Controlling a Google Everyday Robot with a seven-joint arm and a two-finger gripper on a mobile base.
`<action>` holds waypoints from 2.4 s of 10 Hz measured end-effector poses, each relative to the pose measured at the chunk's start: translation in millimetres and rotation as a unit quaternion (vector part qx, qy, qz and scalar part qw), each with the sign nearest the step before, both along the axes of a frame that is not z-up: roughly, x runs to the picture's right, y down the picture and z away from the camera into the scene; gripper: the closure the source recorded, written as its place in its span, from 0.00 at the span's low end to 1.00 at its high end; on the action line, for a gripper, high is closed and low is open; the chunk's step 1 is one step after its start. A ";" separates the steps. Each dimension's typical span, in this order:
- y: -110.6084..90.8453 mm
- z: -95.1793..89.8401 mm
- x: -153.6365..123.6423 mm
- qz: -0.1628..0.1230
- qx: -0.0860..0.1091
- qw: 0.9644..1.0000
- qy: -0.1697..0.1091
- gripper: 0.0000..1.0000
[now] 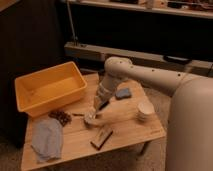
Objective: Wipe table surface with brush
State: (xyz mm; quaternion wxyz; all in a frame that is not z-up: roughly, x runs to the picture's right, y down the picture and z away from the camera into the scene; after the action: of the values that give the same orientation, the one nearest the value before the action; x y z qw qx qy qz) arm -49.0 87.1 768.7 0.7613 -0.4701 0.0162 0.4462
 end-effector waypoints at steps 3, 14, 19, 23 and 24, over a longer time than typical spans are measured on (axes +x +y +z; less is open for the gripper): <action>-0.8 7.5 -24.7 -0.004 -0.004 1.000 -0.022 1.00; 48.0 -67.1 -48.0 -0.067 -0.056 0.989 -0.117 1.00; 57.7 -62.3 -13.9 -0.082 -0.078 0.991 -0.070 1.00; 40.6 -34.8 10.5 -0.068 -0.078 0.994 -0.015 1.00; 34.0 -26.1 18.3 -0.067 -0.074 0.995 0.002 1.00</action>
State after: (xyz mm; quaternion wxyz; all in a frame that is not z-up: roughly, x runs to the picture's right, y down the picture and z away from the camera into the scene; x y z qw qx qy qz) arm -30.8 121.1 742.6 0.7527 -0.5222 0.0823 0.3924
